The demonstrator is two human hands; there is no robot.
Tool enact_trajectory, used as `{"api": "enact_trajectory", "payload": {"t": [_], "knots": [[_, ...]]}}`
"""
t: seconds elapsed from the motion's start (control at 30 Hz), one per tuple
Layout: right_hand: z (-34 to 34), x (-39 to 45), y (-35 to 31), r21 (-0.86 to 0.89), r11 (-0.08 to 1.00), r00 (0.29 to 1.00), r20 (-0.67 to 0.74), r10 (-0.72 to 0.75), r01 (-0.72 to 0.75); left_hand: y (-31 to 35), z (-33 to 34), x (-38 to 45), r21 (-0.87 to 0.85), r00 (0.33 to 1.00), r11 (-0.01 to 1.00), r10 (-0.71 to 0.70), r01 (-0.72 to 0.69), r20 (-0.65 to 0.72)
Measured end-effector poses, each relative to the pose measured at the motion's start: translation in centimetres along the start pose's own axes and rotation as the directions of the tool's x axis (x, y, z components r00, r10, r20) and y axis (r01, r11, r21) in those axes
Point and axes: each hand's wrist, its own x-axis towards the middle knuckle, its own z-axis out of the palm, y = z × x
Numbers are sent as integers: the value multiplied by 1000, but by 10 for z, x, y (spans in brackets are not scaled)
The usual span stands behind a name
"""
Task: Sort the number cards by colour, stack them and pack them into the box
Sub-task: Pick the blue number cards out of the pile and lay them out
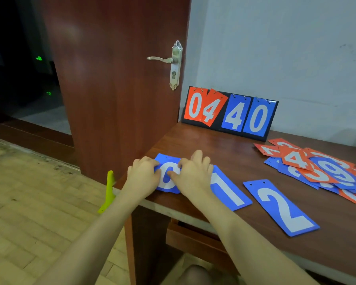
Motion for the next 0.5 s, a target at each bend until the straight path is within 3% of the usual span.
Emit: {"api": "enact_trajectory", "payload": {"t": [0.13,0.23,0.37,0.5], "knots": [[-38,2,34,151,987,995,-89,-41,54,34,-1,3,51,978,992,122,-115,-168],[-81,3,100,211,977,995,-103,-9,30,102,12,10,75,927,932,360,-354,-100],[-118,-5,220,61,976,968,-125,216,-210,196,48,14,100,785,780,619,-618,33],[-140,-16,325,-106,862,850,-262,456,-495,269,88,15,35,708,710,695,-704,125]]}}
